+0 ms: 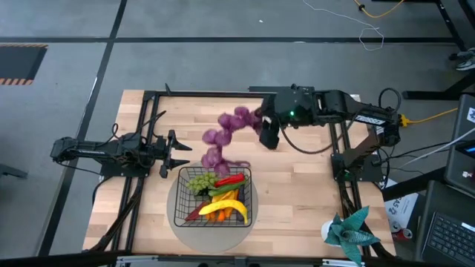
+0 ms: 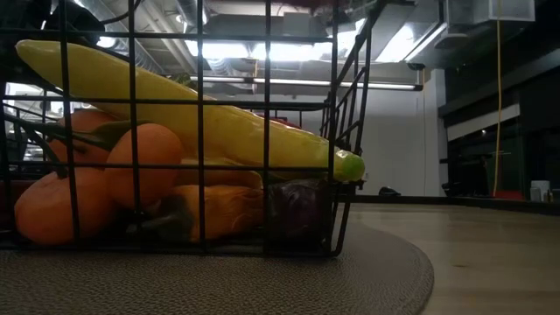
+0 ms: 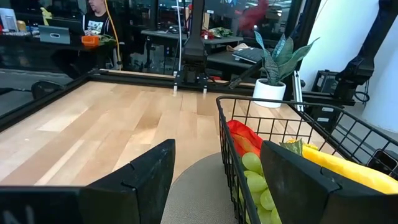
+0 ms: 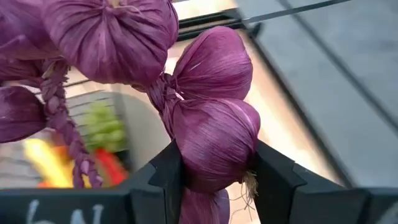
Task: Build produce basket
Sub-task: Put the purple garlic into the black wire basket
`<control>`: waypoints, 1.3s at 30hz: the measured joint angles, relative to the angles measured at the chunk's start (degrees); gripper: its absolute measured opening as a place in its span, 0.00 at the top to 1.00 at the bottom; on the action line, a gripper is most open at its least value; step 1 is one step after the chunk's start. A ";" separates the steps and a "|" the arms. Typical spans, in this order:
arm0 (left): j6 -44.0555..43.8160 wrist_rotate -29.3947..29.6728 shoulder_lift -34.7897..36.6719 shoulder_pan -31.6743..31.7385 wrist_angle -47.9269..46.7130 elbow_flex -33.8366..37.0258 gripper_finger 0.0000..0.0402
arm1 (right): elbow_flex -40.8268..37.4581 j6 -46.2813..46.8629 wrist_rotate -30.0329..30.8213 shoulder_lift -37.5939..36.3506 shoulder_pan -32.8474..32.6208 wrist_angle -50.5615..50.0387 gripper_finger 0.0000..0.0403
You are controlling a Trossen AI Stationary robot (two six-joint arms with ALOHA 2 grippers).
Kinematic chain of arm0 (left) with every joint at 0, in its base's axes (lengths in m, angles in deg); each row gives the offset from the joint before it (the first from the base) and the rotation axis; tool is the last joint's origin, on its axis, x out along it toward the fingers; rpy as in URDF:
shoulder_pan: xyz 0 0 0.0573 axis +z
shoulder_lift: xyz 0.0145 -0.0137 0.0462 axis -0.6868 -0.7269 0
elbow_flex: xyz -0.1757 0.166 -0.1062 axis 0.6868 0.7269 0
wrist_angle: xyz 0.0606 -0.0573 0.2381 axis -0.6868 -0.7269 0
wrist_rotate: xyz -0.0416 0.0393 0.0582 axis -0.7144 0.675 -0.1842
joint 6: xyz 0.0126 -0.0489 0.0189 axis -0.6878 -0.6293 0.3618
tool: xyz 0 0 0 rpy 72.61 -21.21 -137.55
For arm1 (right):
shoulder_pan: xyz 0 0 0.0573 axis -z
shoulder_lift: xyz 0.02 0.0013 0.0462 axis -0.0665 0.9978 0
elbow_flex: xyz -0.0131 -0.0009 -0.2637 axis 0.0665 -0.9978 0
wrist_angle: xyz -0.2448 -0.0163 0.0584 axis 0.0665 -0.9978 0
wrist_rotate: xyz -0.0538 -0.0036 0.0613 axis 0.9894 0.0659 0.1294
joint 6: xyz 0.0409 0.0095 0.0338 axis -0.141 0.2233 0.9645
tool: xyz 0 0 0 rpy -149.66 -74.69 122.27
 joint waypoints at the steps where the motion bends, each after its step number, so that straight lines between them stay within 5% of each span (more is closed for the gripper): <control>1: 0.01 -0.01 0.01 -0.02 -0.01 0.00 0.42 | 0.00 1.09 -1.03 -0.01 -0.88 0.10 0.64; 13: 0.00 0.00 0.00 -0.02 -0.02 0.00 0.42 | -1.53 11.90 -7.91 0.81 -12.14 9.98 0.64; 22: 0.02 0.00 0.00 -0.02 -0.02 0.00 0.42 | -1.57 8.17 -20.43 1.76 -19.19 33.53 0.64; 39: 0.02 0.11 0.00 -0.02 -0.02 0.00 0.42 | -1.55 6.90 -17.90 1.96 -23.04 37.05 0.64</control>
